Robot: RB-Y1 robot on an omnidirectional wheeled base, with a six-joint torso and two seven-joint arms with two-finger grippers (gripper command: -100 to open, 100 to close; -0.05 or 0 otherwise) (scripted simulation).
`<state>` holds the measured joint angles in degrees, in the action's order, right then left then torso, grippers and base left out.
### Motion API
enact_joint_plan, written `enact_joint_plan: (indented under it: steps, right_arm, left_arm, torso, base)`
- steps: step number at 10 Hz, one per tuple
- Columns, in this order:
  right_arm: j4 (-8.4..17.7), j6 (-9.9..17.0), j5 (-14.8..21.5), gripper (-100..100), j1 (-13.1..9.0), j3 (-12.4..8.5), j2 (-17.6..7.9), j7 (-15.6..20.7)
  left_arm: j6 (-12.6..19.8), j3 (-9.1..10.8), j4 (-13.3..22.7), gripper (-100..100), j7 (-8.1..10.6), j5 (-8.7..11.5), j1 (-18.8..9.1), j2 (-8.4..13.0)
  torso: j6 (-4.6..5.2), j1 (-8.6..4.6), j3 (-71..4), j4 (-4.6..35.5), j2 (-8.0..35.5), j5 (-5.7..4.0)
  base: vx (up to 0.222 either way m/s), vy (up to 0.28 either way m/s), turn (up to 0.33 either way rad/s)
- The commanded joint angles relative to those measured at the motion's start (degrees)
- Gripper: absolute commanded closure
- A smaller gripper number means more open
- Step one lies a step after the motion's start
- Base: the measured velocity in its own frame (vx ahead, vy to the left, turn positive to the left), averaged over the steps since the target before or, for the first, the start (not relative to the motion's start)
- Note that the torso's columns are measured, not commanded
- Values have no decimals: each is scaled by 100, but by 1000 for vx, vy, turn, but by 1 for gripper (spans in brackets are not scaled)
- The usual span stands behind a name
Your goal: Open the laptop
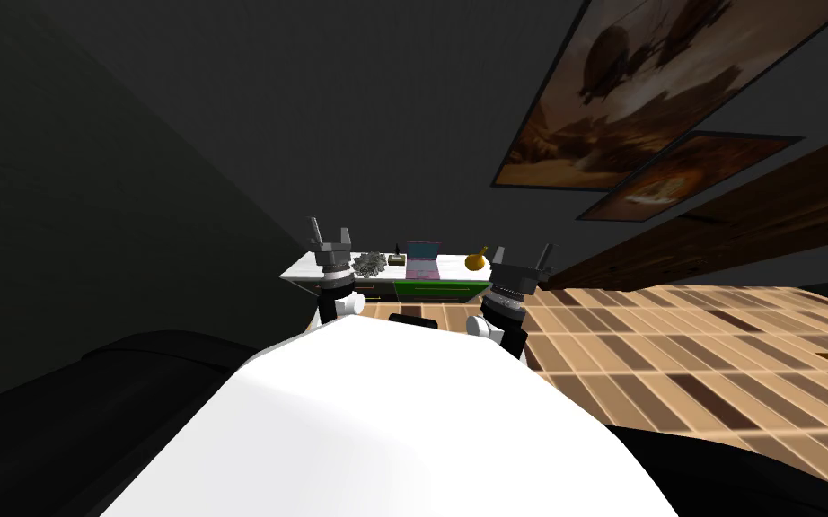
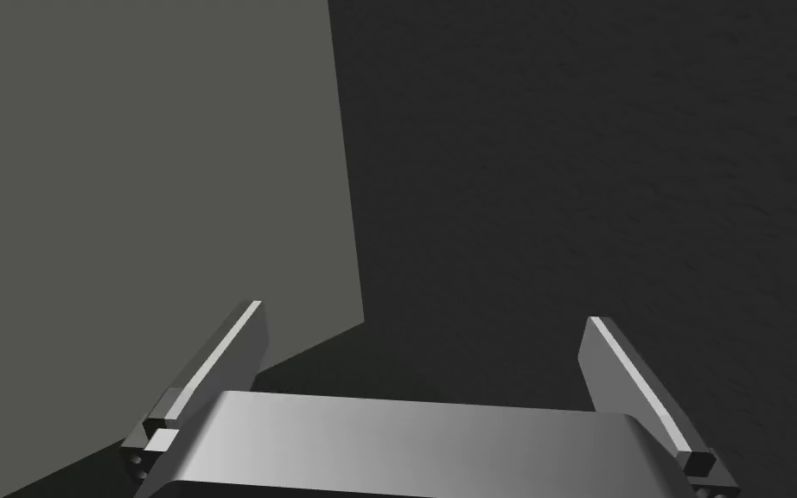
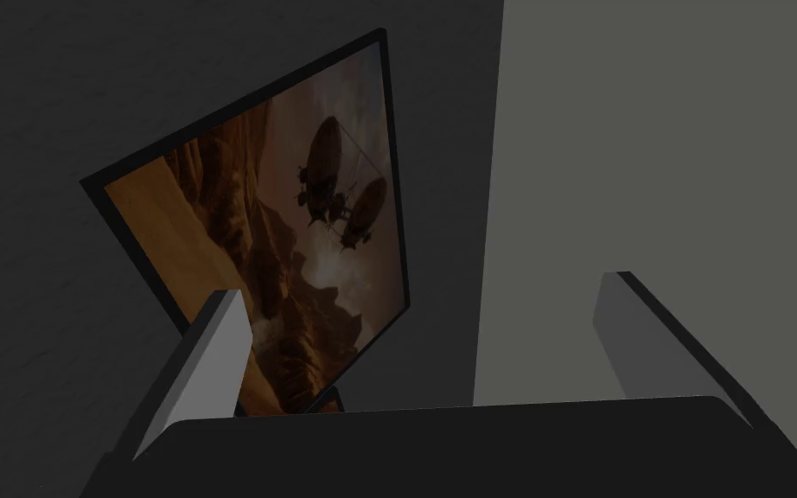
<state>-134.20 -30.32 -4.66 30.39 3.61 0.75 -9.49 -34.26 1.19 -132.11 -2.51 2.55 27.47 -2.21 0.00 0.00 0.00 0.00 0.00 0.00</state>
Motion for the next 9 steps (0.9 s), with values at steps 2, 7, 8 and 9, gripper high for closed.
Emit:
enact_joint_plan:
  steps: [2, 7, 8, 9]
  right_arm:
    - [0, 0, 0, 0, 0, 0, 0, 0]
    - [-2, 0, 0, 0, 0, 0, 0, 0]
    - [-2, -1, 0, 0, 0, 0, 0, 0]
    - [-2, -1, 0, 0, 0, 0, 0, 0]
  left_arm:
    - [0, 0, 0, 0, 0, 0, 0, 0]
    - [0, 0, -1, 0, 0, 0, 0, 0]
    - [0, 0, -2, 0, 0, 0, 0, 0]
    - [0, 0, -2, 0, 0, 0, 0, 0]
  torso:
    - [0, 0, -1200, 600, 597, 0]
    - [0, 0, -5381, 2691, 2693, 0]
    - [0, 0, -6227, 3114, 3116, 0]
    - [0, 0, -7073, 3537, 3539, 0]
  base:
    - [0, 0, 0]
    - [0, 0, 0]
    - [0, 0, 0]
    - [0, 0, 0]
